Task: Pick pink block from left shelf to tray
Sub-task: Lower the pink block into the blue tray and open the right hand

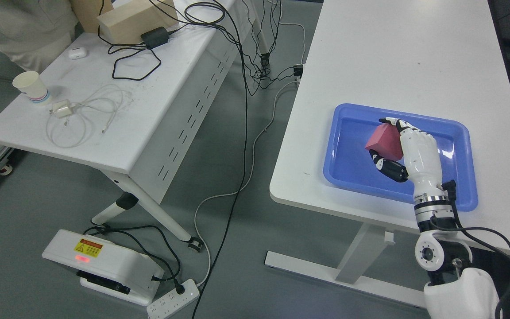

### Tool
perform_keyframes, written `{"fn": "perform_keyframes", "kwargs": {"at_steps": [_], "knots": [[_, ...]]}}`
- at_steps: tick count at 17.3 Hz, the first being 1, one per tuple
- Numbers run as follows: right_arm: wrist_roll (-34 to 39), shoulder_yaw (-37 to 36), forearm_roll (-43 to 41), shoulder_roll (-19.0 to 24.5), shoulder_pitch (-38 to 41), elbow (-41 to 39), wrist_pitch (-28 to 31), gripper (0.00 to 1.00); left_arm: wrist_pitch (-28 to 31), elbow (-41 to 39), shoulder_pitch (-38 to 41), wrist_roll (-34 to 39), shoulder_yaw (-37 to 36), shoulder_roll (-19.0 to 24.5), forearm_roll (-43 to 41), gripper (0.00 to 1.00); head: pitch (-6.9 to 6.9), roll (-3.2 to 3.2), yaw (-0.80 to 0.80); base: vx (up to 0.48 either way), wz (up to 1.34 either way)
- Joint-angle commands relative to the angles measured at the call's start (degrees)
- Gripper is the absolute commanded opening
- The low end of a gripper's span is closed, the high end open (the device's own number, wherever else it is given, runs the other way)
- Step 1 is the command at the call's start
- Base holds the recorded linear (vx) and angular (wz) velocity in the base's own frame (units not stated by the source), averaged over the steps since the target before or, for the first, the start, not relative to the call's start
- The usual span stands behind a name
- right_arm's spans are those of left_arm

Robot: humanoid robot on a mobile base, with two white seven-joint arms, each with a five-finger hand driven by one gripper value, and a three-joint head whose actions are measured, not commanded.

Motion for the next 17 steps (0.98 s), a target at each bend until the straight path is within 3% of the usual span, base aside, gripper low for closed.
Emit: {"fn": "perform_keyframes", "kwargs": {"at_steps": [1, 5, 8, 11, 15, 17], "knots": [[-0.1, 2.1, -0.5, 1.6, -0.1, 3.7, 1.0, 0.35, 0.0, -1.0, -1.3, 0.0, 0.0, 1.0, -0.1, 1.00, 0.00, 0.00, 0.00, -0.013, 0.00], [-0.6, -0.4, -5.1, 1.6, -0.1, 3.4, 1.4, 0.67, 0.0, -1.0, -1.3, 0.0, 0.0, 1.0, -0.1, 1.00, 0.00, 0.00, 0.00, -0.006, 0.00], [-0.5, -2.0, -10.1, 1.6, -0.1, 3.3, 1.3, 0.78, 0.0, -1.0, -1.3, 0.0, 0.0, 1.0, -0.1, 1.00, 0.00, 0.00, 0.00, 0.000, 0.00], [-0.1, -2.7, -16.2, 1.6, -0.1, 3.3, 1.0, 0.97, 0.0, -1.0, -1.3, 0.0, 0.0, 1.0, -0.1, 1.00, 0.00, 0.00, 0.00, 0.000, 0.00], [-0.7, -3.5, -22.7, 1.6, -0.7, 3.3, -1.4, 1.00, 0.0, -1.0, -1.3, 0.0, 0.0, 1.0, -0.1, 1.00, 0.00, 0.00, 0.00, 0.011, 0.00], [-0.5, -6.9, -34.5, 1.6, -0.8, 3.3, -2.4, 1.00, 0.0, -1.0, -1.3, 0.0, 0.0, 1.0, -0.1, 1.00, 0.00, 0.00, 0.00, 0.021, 0.00]]}}
